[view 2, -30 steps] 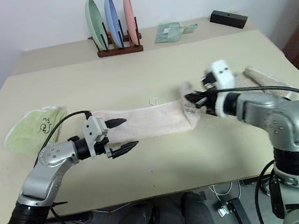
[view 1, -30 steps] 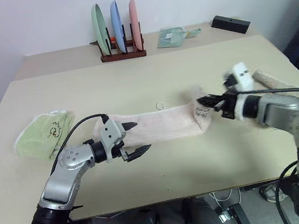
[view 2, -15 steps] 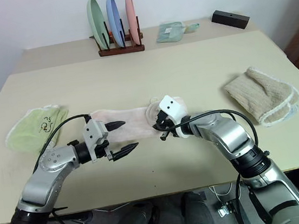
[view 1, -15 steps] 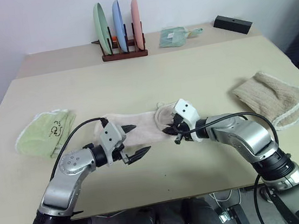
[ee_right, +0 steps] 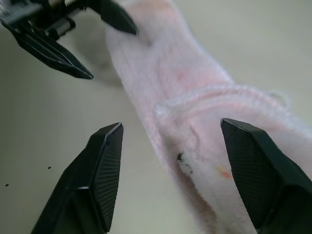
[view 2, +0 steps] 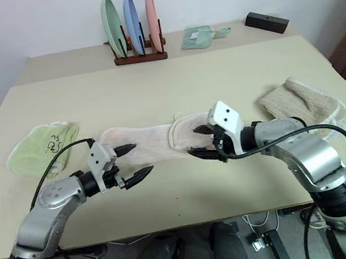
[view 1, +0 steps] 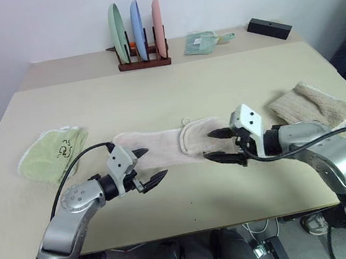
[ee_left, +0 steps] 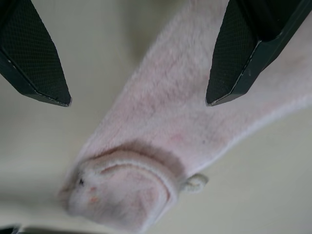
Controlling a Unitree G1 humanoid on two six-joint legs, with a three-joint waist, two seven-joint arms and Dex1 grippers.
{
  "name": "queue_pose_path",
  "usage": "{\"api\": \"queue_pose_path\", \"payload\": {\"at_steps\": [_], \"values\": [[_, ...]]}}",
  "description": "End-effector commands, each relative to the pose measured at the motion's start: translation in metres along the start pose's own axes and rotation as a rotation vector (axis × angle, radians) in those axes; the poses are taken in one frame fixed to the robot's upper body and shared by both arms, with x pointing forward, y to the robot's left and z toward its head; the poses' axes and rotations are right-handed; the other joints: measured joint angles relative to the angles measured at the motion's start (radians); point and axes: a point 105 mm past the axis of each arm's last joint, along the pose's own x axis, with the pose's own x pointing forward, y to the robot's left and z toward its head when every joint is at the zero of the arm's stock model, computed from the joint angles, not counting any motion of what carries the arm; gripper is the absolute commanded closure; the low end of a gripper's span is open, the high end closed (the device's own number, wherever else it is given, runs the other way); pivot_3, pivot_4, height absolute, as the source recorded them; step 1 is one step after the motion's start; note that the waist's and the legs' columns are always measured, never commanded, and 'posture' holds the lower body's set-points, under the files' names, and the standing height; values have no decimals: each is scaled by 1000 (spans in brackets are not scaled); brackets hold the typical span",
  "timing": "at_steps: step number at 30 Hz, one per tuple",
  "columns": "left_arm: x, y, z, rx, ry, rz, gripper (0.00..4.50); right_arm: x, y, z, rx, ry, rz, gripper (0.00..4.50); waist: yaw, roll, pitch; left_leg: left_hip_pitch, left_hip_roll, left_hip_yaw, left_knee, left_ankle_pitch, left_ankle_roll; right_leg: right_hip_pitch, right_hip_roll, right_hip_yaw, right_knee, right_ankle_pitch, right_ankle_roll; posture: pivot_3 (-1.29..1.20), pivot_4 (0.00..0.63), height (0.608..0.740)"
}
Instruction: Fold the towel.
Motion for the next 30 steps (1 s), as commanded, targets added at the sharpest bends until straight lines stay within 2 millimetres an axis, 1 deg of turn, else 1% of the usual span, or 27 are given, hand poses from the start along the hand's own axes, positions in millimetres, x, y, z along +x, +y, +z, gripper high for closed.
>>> {"api": "queue_pose_path", "payload": {"at_steps": [1, 3, 4, 5, 6, 9, 11, 14, 15, 17, 18, 20, 22, 23, 24, 25, 26, 27, 29, 30], "values": [[-7, 2, 8, 5, -35, 51, 0, 4, -40, 10, -17, -66, -201, 3039, 3, 0, 0, 0, 0, 0, 0, 0, 0, 0, 0, 0, 0, 0, 0, 0, 150, 740], [-8, 1, 7, -3, -34, 60, 0, 8, -46, 9, 0, -87, -219, 4062, 6, -1, 0, 0, 0, 0, 0, 0, 0, 0, 0, 0, 0, 0, 0, 0, 150, 740], [-10, 0, 5, -10, -30, 68, 0, 15, -48, 4, 6, -89, -223, 4487, 8, -1, 0, 0, 0, 0, 0, 0, 0, 0, 0, 0, 0, 0, 0, 0, 150, 740], [-12, -1, 4, -13, -27, 73, 0, 20, -50, -1, 5, -88, -224, 4487, 6, -1, 0, -1, 0, -1, 0, 0, 0, -1, 0, 0, 0, 0, 0, 0, 150, 740], [-14, -1, 2, -19, -21, 85, 0, 28, -49, -9, -8, -71, -217, 4487, 4, -1, 0, -1, 0, 0, 0, 0, 0, 0, 0, 0, -1, 0, 0, 0, 150, 740], [-21, -1, -1, -35, -17, 131, 0, 48, -39, -30, 25, -76, -175, 4487, 2, -1, 0, -1, 0, 0, -1, 0, 0, 0, 0, 0, -1, 0, 0, 0, 150, 740], [-24, -2, -2, -38, -13, 149, 0, 57, -30, -45, 42, -57, -137, 4487, 3, -1, 0, -1, 0, 0, -1, 0, 0, -1, 0, 0, 0, 0, 0, 0, 150, 740], [-26, -2, -3, -42, -14, 166, 0, 62, -31, -58, 35, -18, -139, 4487, 5, -1, 0, -1, 0, 0, 0, 0, 0, 0, 0, 0, 0, 0, 0, 0, 150, 740], [-27, -2, -3, -50, -19, 180, 0, 65, -33, -68, 40, 18, -157, 4487, 4, -1, 0, 0, 0, 0, 0, 0, 0, 0, 0, 0, 0, 0, 0, 0, 150, 740], [-30, -2, -3, -57, -29, 201, 0, 68, -32, -82, 26, 60, -160, 4487, 2, -1, -1, 1, 0, 0, 0, 0, 0, 1, 0, 0, 0, 0, 0, 0, 150, 740], [-31, -1, -2, -61, -34, 212, 0, 68, -30, -85, 6, 66, -148, 4487, 2, -1, -1, 1, 0, 0, -1, 0, 0, 1, 0, 0, 0, 0, 0, 0, 150, 740], [-32, 0, -1, -62, -39, 229, 0, 66, -26, -80, -12, 41, -122, 4487, 2, -1, -1, 2, 0, 0, -1, 0, 0, 1, 1, 0, 0, 0, 0, 0, 150, 740], [-35, 1, -3, -74, -37, 246, 0, 61, -27, -62, 2, -39, -104, 3981, 3, -1, -1, 2, 0, 0, -1, 0, 0, 3, 1, 0, 0, 0, 0, 0, 150, 740], [-37, 1, -5, -104, -33, 256, 0, 57, -27, -50, -8, -80, -95, 3727, 3, -1, -1, 3, 0, 0, -1, 0, 0, 3, 0, 0, 0, 0, 0, 0, 150, 740], [-40, 1, -8, -145, -27, 267, 0, 53, -28, -40, -30, -110, -93, 3355, 3, -1, -1, 3, 0, 0, -1, 0, 0, 3, 0, 0, 0, 0, 0, 0, 150, 740], [-41, 0, -10, -173, -22, 273, 0, 51, -29, -34, -45, -125, -92, 2835, 3, -1, -1, 2, 0, 0, -1, 0, 0, 2, 0, 0, -1, 0, 0, 0, 150, 740], [-44, 1, -10, -231, -36, 297, 0, 47, -31, -24, -71, -143, -99, 2372, 3, -1, -1, 1, 0, 0, -1, 0, 0, 2, 1, 0, -1, 0, 0, 0, 150, 740], [-48, 1, -5, -296, -78, 320, 0, 42, -30, -12, -94, -166, -85, 1949, 3, -1, -1, 1, 0, 0, -1, 0, 0, 1, 0, 0, -1, 0, 0, 0, 150, 740], [-54, 4, 0, -392, -140, 377, 0, 34, -23, 5, -154, -196, -51, 936, 3, -1, -1, 0, 0, 0, -1, 0, 0, 0, 0, 0, -1, 0, 0, 0, 150, 740], [-57, 6, 1, -437, -158, 407, 0, 32, -20, 9, -174, -199, -36, 484, 4, -2, -1, 0, 0, 0, -1, 0, 0, 0, 0, 0, -1, 0, 0, 0, 150, 740]]}}
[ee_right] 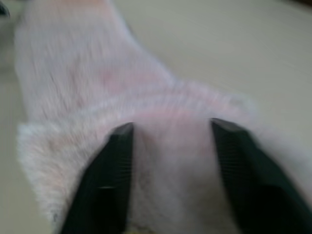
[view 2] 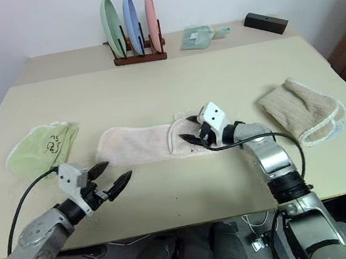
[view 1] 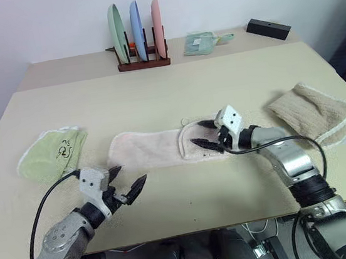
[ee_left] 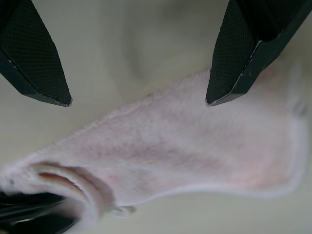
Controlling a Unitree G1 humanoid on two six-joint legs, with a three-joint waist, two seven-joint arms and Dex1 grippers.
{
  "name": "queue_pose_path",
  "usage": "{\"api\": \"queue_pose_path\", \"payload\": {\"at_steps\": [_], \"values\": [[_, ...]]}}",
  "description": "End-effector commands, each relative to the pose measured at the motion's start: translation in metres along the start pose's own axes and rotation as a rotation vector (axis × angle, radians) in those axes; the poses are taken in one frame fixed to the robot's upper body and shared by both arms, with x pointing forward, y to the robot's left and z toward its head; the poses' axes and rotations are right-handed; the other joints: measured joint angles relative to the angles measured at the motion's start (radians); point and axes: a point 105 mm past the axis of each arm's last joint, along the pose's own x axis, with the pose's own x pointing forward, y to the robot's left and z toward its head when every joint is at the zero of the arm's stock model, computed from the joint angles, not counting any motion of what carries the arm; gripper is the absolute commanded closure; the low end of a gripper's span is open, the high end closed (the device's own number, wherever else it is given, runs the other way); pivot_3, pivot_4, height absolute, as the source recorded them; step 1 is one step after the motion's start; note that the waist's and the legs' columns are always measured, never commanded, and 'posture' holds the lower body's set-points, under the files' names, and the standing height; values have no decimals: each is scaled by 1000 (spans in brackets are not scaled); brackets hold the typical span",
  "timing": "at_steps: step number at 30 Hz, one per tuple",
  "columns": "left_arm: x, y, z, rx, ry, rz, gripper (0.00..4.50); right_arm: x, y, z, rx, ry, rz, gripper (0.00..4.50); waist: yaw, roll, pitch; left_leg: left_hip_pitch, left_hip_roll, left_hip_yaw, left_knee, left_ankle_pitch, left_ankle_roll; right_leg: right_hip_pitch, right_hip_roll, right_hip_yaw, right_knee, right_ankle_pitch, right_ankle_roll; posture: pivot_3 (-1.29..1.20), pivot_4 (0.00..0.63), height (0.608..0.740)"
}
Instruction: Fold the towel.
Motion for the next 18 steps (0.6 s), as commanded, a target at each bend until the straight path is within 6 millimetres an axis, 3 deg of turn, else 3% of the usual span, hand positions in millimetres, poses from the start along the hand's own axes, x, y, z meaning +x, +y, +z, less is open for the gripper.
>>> {"api": "queue_pose_path", "payload": {"at_steps": [1, 9, 18], "values": [[-8, 4, 20, -119, -90, 73, 0, -9, 5, 40, -104, -97, 45, 484, 1, 0, 0, 0, 0, 0, 0, 0, 0, 0, 0, 0, 0, 0, 0, 0, 150, 740], [-5, 31, -2, -624, -87, 307, 0, -9, 7, 40, -140, -85, 41, 484, 4, -1, 0, 2, 0, 0, 1, 0, 0, 2, 0, 0, 0, 0, 0, 0, 150, 740], [32, 40, 12, -904, -120, 311, 0, -4, 15, 39, -141, -98, 50, 484, 2, -2, -1, 2, 0, -1, 2, 0, -1, 2, 0, 0, 0, 0, 0, 0, 150, 740]]}}
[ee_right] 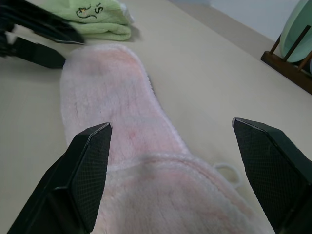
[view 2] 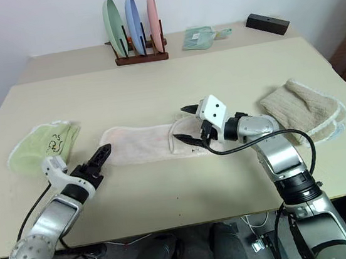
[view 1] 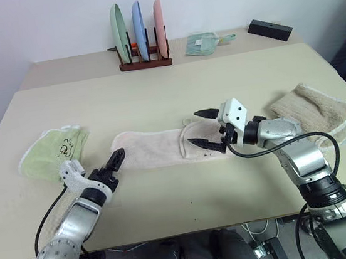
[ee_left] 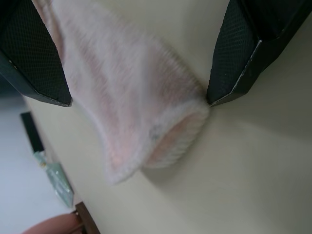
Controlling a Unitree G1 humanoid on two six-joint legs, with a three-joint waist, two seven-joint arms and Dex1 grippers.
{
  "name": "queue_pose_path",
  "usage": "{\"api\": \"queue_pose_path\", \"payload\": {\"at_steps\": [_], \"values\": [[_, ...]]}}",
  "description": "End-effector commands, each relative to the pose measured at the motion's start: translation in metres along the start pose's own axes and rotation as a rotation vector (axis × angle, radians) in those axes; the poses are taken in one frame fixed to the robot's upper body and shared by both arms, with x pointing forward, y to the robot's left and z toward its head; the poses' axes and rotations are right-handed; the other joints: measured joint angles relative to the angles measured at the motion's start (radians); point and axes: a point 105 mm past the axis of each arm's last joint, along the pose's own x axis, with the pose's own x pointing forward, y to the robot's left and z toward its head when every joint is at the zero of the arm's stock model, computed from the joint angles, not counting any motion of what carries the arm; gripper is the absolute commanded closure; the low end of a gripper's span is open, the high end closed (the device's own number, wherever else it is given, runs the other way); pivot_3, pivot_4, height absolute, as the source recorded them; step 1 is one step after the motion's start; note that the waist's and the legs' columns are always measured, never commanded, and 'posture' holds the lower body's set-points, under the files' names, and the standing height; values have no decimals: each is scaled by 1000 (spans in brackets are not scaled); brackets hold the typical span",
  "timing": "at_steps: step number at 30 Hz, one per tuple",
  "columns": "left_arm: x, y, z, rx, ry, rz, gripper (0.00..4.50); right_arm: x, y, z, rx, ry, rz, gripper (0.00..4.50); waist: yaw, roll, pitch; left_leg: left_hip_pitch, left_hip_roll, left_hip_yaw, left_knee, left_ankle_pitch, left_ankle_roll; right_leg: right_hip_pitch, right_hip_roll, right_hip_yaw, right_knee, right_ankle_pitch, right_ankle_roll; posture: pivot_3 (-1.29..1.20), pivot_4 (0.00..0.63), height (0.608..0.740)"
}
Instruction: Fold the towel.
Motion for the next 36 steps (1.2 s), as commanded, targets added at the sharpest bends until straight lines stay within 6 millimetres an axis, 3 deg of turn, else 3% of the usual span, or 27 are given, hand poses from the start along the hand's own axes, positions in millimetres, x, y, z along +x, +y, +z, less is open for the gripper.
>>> {"api": "queue_pose_path", "payload": {"at_steps": [1, 3, 10, 11, 19, 21, 23, 28, 31, 36], "values": [[8, -1, 6, -63, -13, 21, 245, -1, 3, 9, -47, -31, -3, 451, 0, 0, 0, 0, 0, 0, 0, 0, 0, 0, 0, 0, 0, 0, 0, 0, 150, 740], [12, -2, 7, -78, -20, 22, 729, -2, 4, 9, -47, -31, -7, 442, 1, 0, 0, 0, 0, 0, 0, 0, 0, 0, 0, 0, 0, 0, 0, 0, 150, 740], [12, -5, 14, -38, -55, 11, 4277, -8, 6, 7, -50, -13, -26, 442, 0, 0, 0, 0, 0, 0, 0, 0, 0, 0, 0, 0, 0, 0, 0, 0, 150, 740], [10, -8, 21, -5, -97, 1, 4404, -9, 6, 6, -50, -7, -30, 442, 1, 0, 0, 0, 0, 0, 0, 0, 0, 0, 0, 0, 0, 0, 0, 0, 150, 740], [-12, -33, 66, 387, -236, -130, 4404, -26, 1, -8, -24, 56, -93, 442, 0, 0, 0, 0, 0, 0, 0, 0, -1, 0, 0, 0, 0, 0, 0, 0, 150, 740], [-11, -54, 68, 550, -197, -221, 4404, -30, -3, -15, -23, 78, -107, 442, 1, 0, 0, 0, 0, 0, 0, 0, -1, 0, 0, 0, 0, 0, 0, 0, 150, 740], [-7, -71, 58, 692, -128, -301, 4404, -31, -7, -18, -20, 86, -117, 442, 2, 0, 0, 0, 0, 0, 0, 0, -1, 0, 0, 0, 0, 0, 0, 0, 150, 740], [25, -116, -11, 1073, 123, -542, 4404, -31, -13, -29, -5, 105, -136, 442, 3, 0, 0, 0, -1, 0, 0, 0, -1, 2, 0, 0, -1, 0, 0, 0, 150, 740], [34, -145, -42, 1096, 189, -692, 4404, -34, -15, -36, 0, 126, -161, 442, -3, 0, 0, 0, -1, 0, -1, 0, -1, 1, 0, 0, -2, 0, 0, 0, 150, 740], [42, -156, -87, 1167, 351, -804, 4404, -44, -23, -49, -6, 184, -232, 442, -9, 0, 0, -2, 0, 0, -2, 0, -1, -3, 1, 0, 0, 0, 0, 0, 150, 740]]}}
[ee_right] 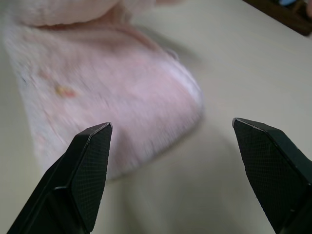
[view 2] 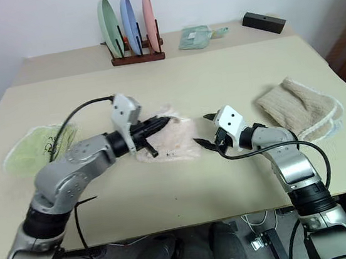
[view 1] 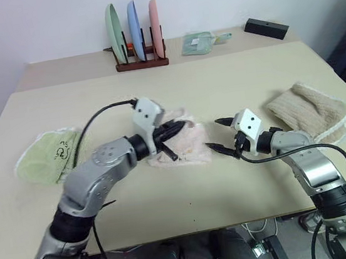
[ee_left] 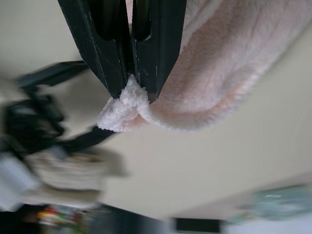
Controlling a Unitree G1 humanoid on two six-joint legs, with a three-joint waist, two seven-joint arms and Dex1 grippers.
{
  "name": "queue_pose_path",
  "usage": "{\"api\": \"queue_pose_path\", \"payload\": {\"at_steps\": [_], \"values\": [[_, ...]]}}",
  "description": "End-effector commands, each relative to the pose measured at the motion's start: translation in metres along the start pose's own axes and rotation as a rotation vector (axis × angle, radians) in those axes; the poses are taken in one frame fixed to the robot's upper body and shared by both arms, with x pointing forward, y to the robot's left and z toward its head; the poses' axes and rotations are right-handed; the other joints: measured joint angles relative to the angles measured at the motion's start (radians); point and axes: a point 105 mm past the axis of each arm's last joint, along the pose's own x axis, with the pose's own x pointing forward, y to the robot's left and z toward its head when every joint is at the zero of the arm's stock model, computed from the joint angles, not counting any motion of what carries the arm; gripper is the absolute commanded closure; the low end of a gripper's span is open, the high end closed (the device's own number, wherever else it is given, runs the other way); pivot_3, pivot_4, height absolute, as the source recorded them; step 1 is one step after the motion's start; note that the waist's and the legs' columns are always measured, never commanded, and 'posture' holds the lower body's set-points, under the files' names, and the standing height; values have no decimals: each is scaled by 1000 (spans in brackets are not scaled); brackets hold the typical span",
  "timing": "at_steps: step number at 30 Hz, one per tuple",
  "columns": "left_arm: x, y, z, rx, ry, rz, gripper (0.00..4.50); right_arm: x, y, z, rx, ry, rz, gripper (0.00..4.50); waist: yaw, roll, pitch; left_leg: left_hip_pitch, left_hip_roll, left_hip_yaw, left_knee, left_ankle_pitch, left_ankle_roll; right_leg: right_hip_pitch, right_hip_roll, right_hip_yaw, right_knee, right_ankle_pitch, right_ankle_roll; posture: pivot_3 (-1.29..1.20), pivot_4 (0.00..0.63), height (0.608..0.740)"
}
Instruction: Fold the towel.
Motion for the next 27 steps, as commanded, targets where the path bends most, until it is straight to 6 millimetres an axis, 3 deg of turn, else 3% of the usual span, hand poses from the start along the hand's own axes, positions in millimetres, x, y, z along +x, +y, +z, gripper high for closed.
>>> {"api": "queue_pose_path", "payload": {"at_steps": [1, 7, 13, 16, 20, 25, 26, 27], "values": [[16, -10, -13, 42, 89, -59, 4404, -8, -15, 0, -41, 9, -81, 442, 2, 0, 0, 0, 0, 0, 0, 0, 0, 0, 0, 0, 0, 0, 0, 0, 150, 740], [27, -26, -36, 30, 181, -146, 4404, -14, -25, -3, -31, 16, -156, 442, 7, 0, 0, 0, 0, 0, 1, 0, 0, 0, 0, 0, 0, 0, 0, 0, 150, 740], [31, -34, -40, -19, 171, -175, 4404, -14, -25, -3, -42, 18, -165, 442, 8, 0, 0, -1, 0, 0, 1, 0, 0, 0, 0, 0, 0, 0, 0, 0, 150, 740], [25, -37, -35, -54, 135, -206, 3554, -12, -30, -1, -53, 16, -175, 442, 6, 0, 0, 0, 0, 0, 1, 0, 0, 0, 0, 0, 0, 0, 0, 0, 150, 740], [16, -31, -25, -2, 98, -191, 1611, -13, -37, 0, -68, 25, -185, 442, 7, 0, 0, 0, 0, 0, 1, 0, 0, 0, 0, 0, 0, 0, 0, 0, 150, 740], [-8, -26, -26, 31, 120, -189, 1611, -20, -47, -2, -93, 64, -196, 442, 8, 0, 0, -1, 0, 0, 1, 0, 0, 0, 0, 0, 0, 0, 0, 0, 150, 740], [-13, -25, -28, 47, 131, -190, 1559, -23, -51, -5, -101, 90, -203, 969, 7, 0, 0, 0, 0, 0, 1, 0, 0, 0, 0, 0, 0, 0, 0, 0, 150, 740], [-18, -22, -27, 44, 125, -177, 1559, -26, -56, -9, -117, 121, -215, 1202, 7, 0, 0, 0, 0, 0, 1, 0, 0, 0, 0, 0, 0, 0, 0, 0, 150, 740]]}}
